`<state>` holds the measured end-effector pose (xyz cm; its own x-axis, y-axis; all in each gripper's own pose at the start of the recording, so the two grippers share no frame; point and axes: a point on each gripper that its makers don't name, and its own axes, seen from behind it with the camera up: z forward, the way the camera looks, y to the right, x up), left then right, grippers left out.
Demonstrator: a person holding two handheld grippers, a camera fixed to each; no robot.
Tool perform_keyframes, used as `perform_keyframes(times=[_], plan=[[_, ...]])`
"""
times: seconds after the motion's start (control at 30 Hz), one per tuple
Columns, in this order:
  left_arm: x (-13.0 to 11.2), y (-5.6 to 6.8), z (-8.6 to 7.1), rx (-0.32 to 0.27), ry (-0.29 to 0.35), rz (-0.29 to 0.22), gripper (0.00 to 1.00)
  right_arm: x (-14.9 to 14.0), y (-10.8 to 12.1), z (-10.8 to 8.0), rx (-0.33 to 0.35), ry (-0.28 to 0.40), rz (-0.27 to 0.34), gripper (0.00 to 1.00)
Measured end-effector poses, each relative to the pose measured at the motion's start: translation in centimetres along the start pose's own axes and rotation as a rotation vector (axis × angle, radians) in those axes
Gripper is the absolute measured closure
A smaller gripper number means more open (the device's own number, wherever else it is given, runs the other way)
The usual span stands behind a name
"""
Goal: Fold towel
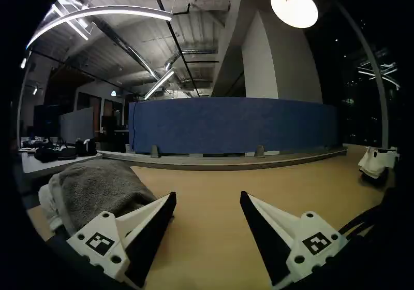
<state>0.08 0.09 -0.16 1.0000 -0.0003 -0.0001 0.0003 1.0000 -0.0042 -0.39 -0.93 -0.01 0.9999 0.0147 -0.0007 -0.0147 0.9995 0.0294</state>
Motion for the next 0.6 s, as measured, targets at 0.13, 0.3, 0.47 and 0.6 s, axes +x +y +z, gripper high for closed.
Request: perform_keyframes(times=[0.13,0.3,0.47,0.6], plan=[[-0.05,0.03,0.01,0.0,0.0,0.0,0.09,-0.18,-0.3,-0.02,0.002,-0.002,-0.012,0.0],[-0.12,0.05,0.04,0.0,0.0,0.0,0.09,0.09,-0.32,-0.06,0.005,-0.002,-0.012,0.0],[-0.04,0.06,0.07,0.0,0.0,0.0,0.09,0.42,-0.3,-0.04,0.006,-0.002,-0.015,0.0],[0.01,0.05,0.1,0.0,0.0,0.0,0.09,0.48,-0.29,0.0,0.006,-0.002,-0.016,0.0]])
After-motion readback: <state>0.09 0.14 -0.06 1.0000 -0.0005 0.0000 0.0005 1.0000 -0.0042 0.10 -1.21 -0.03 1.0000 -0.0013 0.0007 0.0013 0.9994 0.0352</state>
